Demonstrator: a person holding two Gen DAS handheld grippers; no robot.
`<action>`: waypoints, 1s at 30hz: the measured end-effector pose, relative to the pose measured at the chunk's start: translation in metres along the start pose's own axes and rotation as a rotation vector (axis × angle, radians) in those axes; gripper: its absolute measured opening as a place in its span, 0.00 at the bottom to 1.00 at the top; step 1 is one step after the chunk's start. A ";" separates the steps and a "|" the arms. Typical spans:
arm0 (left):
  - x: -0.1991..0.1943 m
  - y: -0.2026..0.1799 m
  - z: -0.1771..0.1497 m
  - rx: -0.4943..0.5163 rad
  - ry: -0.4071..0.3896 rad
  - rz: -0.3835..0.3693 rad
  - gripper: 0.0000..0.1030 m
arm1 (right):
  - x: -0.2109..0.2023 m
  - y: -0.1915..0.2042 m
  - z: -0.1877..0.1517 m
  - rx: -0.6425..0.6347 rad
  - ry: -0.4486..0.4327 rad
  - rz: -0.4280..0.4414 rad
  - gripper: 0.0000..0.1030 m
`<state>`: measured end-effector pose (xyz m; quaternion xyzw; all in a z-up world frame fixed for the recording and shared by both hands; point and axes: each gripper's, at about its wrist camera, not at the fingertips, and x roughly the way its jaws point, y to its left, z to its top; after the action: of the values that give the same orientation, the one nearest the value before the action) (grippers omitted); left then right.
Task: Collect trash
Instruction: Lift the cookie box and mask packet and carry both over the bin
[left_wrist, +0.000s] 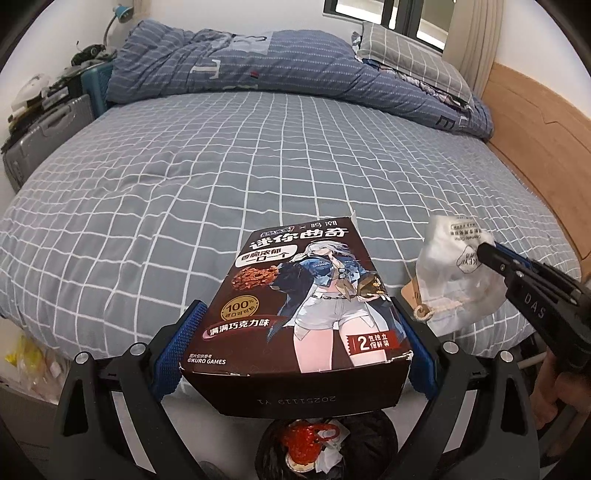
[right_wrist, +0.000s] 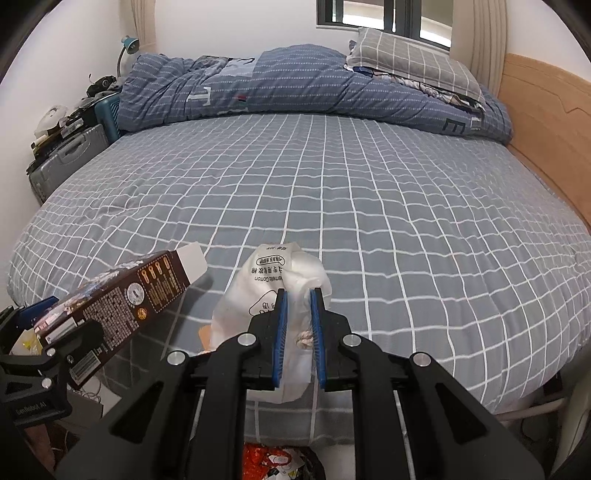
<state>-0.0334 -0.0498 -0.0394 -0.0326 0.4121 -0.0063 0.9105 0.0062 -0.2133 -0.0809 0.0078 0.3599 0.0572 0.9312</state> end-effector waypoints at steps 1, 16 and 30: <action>-0.002 0.001 -0.002 -0.003 -0.001 -0.001 0.90 | -0.001 0.001 -0.003 -0.002 0.003 0.001 0.12; -0.039 0.002 -0.039 -0.015 -0.011 -0.001 0.90 | -0.035 0.013 -0.042 -0.009 0.017 0.015 0.12; -0.074 0.001 -0.082 -0.058 0.012 -0.001 0.89 | -0.063 0.015 -0.081 -0.001 0.049 0.038 0.12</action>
<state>-0.1432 -0.0503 -0.0379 -0.0591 0.4176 0.0047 0.9067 -0.0958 -0.2075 -0.0981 0.0126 0.3823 0.0752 0.9209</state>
